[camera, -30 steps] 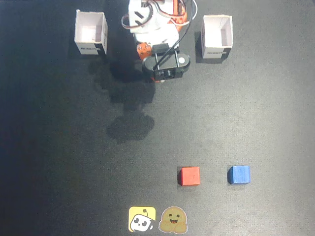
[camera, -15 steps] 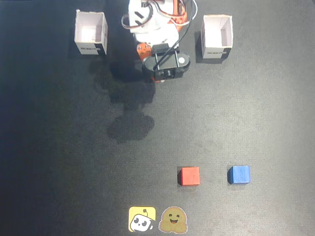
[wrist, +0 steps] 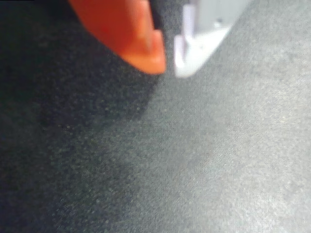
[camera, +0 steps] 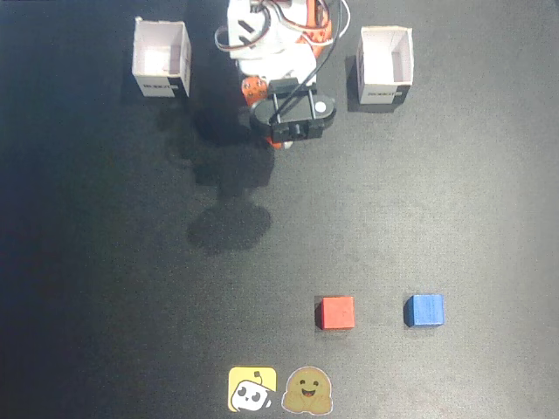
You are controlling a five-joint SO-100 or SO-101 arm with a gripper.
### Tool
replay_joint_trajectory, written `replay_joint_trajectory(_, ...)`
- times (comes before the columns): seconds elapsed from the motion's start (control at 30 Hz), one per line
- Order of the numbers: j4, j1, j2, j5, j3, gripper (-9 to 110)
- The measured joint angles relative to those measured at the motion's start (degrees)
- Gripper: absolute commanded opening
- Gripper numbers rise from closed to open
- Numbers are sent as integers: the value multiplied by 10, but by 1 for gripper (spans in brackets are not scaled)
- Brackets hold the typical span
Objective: Put the red cube in the right box and the blue cube in the left box.
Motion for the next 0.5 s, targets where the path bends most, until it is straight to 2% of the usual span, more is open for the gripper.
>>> replay_joint_trajectory(0.23,-13,0,-24,-9,-40,0)
replay_joint_trajectory(0.5,-122,-19,-265,-1,-170,0)
